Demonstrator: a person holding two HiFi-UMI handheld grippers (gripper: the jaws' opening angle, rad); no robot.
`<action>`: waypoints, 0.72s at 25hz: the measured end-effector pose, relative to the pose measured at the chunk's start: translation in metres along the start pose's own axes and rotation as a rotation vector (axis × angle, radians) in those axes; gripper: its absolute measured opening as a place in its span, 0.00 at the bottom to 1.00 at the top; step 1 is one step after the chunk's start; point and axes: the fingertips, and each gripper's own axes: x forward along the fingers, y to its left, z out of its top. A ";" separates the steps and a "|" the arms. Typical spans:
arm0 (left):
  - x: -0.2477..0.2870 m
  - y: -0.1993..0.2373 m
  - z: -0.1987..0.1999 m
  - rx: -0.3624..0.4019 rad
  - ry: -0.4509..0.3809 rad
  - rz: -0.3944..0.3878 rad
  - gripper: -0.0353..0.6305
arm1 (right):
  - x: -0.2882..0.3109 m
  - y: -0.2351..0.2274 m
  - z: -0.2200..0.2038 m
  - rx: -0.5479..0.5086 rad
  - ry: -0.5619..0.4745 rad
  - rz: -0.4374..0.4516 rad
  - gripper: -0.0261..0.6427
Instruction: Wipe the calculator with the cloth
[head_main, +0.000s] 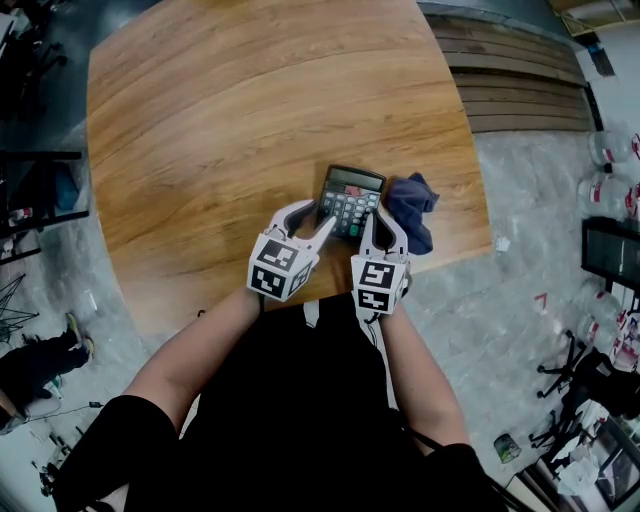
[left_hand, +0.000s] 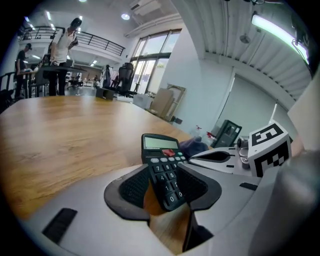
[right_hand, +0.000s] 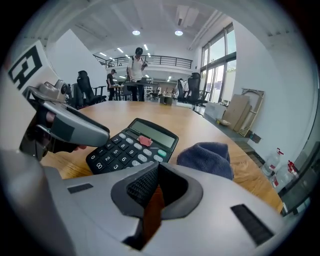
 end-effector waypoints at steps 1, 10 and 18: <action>0.000 -0.001 -0.001 -0.014 0.006 -0.008 0.30 | 0.000 0.000 0.000 0.002 0.000 -0.002 0.06; 0.007 0.005 -0.020 -0.124 0.083 -0.019 0.33 | -0.001 -0.003 -0.002 -0.002 -0.016 -0.017 0.06; 0.019 -0.003 -0.023 -0.174 0.108 -0.077 0.33 | 0.000 -0.004 -0.002 0.024 -0.023 -0.025 0.06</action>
